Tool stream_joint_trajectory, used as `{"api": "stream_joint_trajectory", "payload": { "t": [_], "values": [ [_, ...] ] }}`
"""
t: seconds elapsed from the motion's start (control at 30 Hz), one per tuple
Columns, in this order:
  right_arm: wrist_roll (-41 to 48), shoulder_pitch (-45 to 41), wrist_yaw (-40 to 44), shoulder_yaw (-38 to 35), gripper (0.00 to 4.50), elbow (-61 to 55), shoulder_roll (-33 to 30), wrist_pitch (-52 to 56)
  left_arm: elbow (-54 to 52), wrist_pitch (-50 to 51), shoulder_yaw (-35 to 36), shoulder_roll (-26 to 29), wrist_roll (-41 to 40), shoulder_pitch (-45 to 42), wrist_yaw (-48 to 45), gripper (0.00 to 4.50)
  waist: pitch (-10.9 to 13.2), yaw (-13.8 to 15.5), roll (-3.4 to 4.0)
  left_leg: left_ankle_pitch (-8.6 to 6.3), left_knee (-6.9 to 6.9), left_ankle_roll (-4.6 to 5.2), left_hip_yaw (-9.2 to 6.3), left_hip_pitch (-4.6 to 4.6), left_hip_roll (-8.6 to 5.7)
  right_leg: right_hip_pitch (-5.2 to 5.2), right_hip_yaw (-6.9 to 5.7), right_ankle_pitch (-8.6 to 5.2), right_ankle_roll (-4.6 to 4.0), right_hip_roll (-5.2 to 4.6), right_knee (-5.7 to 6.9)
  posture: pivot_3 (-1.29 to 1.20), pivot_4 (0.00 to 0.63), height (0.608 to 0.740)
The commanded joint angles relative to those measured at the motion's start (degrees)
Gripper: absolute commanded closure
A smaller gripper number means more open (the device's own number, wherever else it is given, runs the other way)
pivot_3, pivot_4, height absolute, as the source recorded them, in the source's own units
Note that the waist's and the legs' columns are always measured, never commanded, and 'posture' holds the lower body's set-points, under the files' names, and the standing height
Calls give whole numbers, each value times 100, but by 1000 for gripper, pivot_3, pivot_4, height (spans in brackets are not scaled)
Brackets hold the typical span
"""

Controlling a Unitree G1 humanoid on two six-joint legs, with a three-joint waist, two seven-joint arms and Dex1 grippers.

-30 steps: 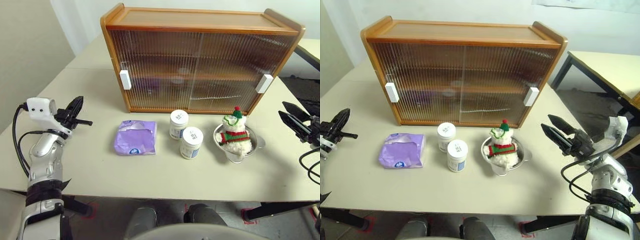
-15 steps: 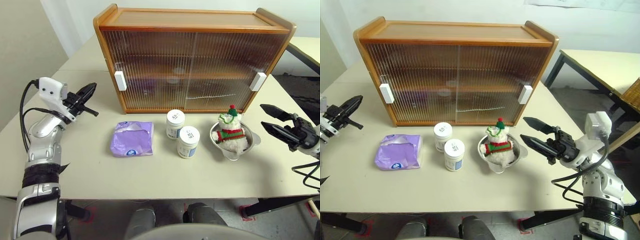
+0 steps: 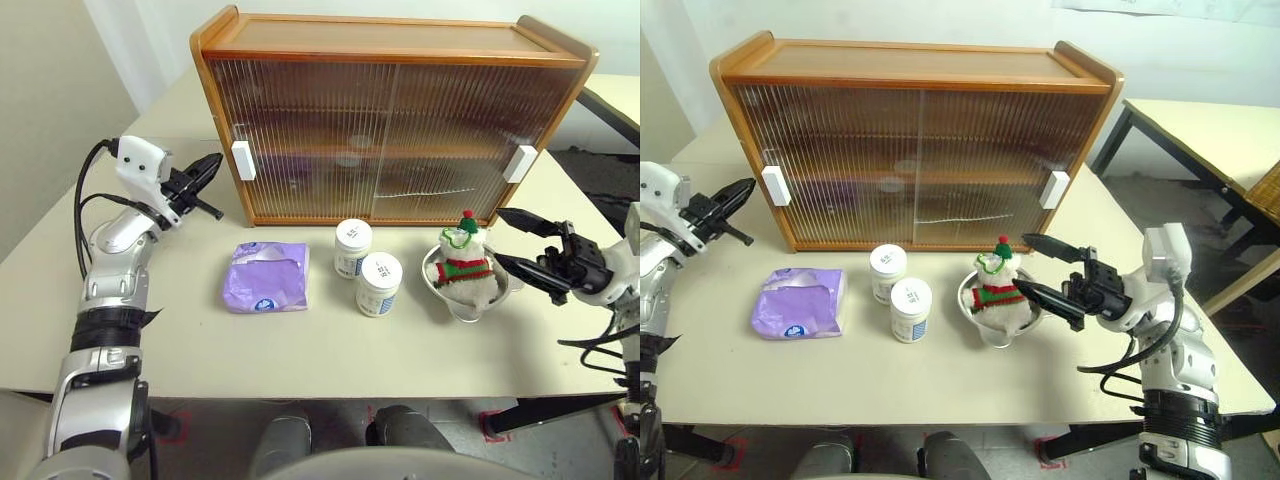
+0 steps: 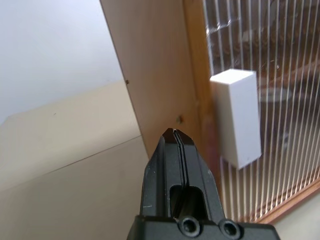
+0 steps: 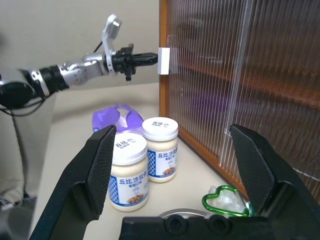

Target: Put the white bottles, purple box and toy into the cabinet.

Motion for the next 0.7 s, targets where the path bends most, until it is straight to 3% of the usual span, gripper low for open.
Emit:
{"api": "stream_joint_trajectory", "payload": {
  "t": [0.03,0.7],
  "values": [
    [-25,14,-34,48,0,55,98,-195,-116,119,-70,-22,73,-78,31,4475,0,1,0,0,0,0,0,0,0,0,0,0,0,0,0,-65,0,740],
    [-43,175,3,125,0,145,103,-397,-848,606,-275,-193,71,-41,-80,4475,-2,145,-4,-1,13,1,-5,-17,-5,0,1,1,6,-5,-10,-80,0,740]
  ]
}}
